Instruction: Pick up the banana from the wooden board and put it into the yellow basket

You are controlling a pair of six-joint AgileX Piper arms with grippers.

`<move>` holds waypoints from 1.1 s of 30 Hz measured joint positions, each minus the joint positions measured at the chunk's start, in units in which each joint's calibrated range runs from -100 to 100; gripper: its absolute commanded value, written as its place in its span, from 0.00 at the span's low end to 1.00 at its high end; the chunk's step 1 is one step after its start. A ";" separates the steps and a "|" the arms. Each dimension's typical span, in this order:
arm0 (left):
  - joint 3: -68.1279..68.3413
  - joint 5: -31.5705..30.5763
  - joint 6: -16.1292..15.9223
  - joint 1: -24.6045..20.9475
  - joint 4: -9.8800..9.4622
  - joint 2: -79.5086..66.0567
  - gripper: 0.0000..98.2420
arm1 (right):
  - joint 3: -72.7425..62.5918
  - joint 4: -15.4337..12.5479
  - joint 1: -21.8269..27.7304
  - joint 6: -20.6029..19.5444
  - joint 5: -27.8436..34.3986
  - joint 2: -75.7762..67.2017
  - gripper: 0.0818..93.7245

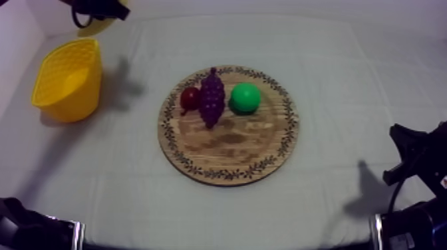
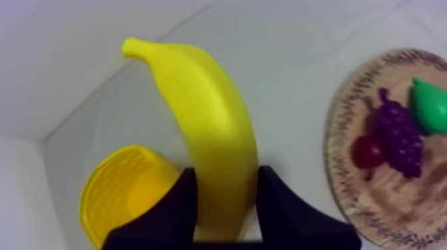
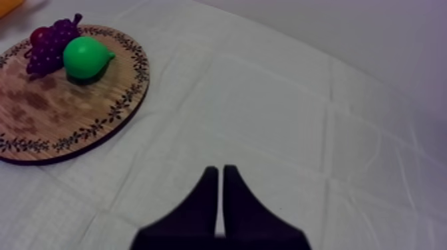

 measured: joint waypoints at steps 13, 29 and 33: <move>7.04 -7.72 -0.73 -14.65 1.11 4.06 0.28 | 0.00 0.00 0.00 0.00 0.00 0.00 0.00; 16.64 -17.94 1.59 -19.93 2.38 13.23 0.27 | 0.00 0.00 0.00 -0.01 0.00 0.00 0.00; 16.50 -19.59 1.49 -19.93 3.08 15.69 0.28 | 0.00 0.00 0.00 -0.01 0.00 0.00 0.00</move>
